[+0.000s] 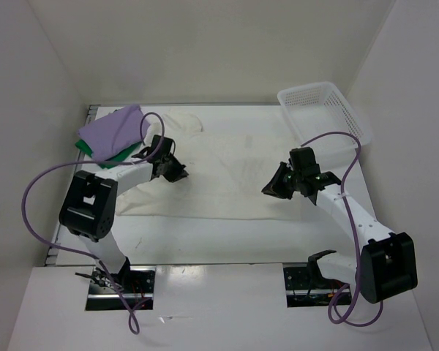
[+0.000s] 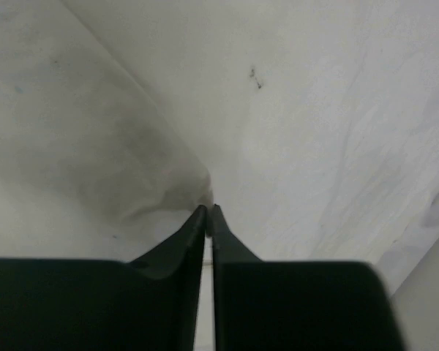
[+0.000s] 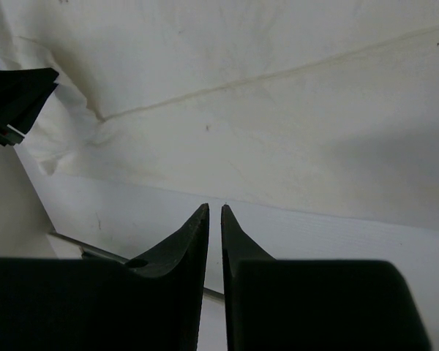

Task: Fold and stack the t-shirts
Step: Fold the flattened tshirt in 1/3 of the way

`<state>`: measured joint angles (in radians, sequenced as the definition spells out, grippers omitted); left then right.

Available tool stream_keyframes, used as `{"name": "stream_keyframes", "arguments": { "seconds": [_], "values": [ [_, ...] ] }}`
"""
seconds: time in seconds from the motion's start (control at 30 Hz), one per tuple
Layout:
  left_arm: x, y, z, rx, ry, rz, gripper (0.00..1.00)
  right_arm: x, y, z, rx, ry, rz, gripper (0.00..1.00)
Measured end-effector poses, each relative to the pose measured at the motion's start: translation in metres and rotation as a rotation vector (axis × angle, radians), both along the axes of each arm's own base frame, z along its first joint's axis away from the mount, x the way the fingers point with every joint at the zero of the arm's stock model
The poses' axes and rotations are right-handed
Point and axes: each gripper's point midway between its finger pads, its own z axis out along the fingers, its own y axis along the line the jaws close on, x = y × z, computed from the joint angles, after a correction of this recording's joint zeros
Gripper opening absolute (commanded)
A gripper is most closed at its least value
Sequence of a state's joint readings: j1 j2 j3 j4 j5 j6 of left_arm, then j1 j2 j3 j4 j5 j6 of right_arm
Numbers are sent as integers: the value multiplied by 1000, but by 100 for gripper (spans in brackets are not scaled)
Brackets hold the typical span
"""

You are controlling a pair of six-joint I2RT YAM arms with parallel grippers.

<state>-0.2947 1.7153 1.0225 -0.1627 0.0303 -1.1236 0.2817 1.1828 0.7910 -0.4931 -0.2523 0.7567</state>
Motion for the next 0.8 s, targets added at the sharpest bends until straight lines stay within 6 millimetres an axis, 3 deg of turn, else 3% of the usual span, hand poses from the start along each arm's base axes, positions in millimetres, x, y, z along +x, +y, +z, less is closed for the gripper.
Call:
{"name": "stream_keyframes", "arguments": {
  "seconds": [0.07, 0.2, 0.3, 0.4, 0.5, 0.57, 0.63, 0.7, 0.8],
  "values": [
    [1, -4, -5, 10, 6, -20, 33, 0, 0, 0, 0, 0, 0, 18],
    [1, -3, -14, 32, 21, -29, 45, 0, 0, 0, 0, 0, 0, 18],
    [1, -2, -14, 42, 17, -43, 62, 0, 0, 0, 0, 0, 0, 18],
    [1, -3, -6, 49, -7, -70, 69, 0, 1, -1, -2, 0, 5, 2],
    [-6, 4, 28, 46, -83, -84, 47, -2, 10, -7, -8, 16, 30, 0],
    [-18, 15, 58, 34, -160, -83, 32, -9, 29, -17, -21, 50, 93, 0],
    [-31, 29, 78, 22, -220, -63, 24, -17, 53, -30, -39, 87, 172, 0],
    [-44, 44, 75, 23, -222, -43, 19, -23, 76, -45, -62, 123, 234, 0],
    [-68, 62, 31, 25, -104, -13, 16, -26, 102, -63, -93, 155, 294, 0]
  ]
}}
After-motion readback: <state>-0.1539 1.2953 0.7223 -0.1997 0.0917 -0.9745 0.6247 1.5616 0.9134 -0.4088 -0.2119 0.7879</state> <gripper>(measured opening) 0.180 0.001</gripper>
